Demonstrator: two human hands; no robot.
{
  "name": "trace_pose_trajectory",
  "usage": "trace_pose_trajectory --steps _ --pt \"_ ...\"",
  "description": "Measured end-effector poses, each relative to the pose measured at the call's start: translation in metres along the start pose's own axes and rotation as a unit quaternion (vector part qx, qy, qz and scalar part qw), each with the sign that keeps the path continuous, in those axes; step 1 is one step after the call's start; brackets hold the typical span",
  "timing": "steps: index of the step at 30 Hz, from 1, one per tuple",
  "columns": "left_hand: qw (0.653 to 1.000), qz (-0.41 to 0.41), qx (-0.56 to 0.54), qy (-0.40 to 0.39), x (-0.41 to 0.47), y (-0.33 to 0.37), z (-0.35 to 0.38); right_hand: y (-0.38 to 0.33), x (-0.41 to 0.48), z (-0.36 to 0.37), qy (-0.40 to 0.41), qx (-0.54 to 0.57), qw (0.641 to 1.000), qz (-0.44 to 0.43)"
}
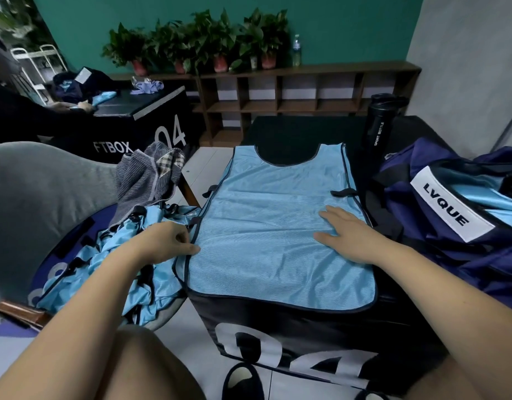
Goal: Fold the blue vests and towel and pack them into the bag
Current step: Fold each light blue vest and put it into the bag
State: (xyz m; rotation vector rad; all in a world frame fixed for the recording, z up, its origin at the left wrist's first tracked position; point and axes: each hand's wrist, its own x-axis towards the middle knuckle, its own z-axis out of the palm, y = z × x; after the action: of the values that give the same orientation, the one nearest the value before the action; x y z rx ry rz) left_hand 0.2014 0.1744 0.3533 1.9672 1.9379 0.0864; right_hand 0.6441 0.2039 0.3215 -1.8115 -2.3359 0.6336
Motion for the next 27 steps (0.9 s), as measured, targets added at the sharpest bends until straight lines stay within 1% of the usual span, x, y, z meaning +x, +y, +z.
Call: trace_pose_trajectory --steps 5,8,10,14,19,21,22,24,27 --pt "1.000 -0.015 -0.002 0.026 -0.002 0.006 -0.001 0.001 0.001 0.000 0.001 -0.007 1.000 -0.002" --pt "0.996 -0.028 -0.066 0.058 -0.003 0.003 -0.004 0.002 0.002 0.000 0.000 -0.007 1.000 -0.002" --pt "0.993 -0.040 -0.085 0.066 -0.003 -0.001 -0.005 0.002 0.002 0.001 -0.001 -0.005 1.000 -0.002" --pt "0.998 -0.041 -0.036 0.036 -0.003 0.005 0.000 0.002 0.003 0.000 0.000 -0.010 1.000 -0.002" --pt "0.996 -0.035 0.068 0.042 0.001 0.018 0.005 0.002 0.003 0.000 0.000 -0.009 1.000 -0.003" --pt "0.994 -0.037 0.091 0.043 0.001 0.024 0.006 0.002 0.003 0.000 0.002 -0.009 1.000 -0.003" --pt "0.995 -0.037 0.086 0.037 0.001 0.024 0.006 0.001 0.002 0.000 0.002 -0.009 1.000 -0.003" --pt "0.997 -0.049 0.041 0.034 -0.001 0.020 0.003 0.002 0.002 0.000 0.002 -0.008 1.000 -0.001" --pt "0.992 -0.085 -0.060 0.070 -0.003 0.008 -0.003 0.003 0.001 0.001 0.001 -0.002 1.000 0.003"
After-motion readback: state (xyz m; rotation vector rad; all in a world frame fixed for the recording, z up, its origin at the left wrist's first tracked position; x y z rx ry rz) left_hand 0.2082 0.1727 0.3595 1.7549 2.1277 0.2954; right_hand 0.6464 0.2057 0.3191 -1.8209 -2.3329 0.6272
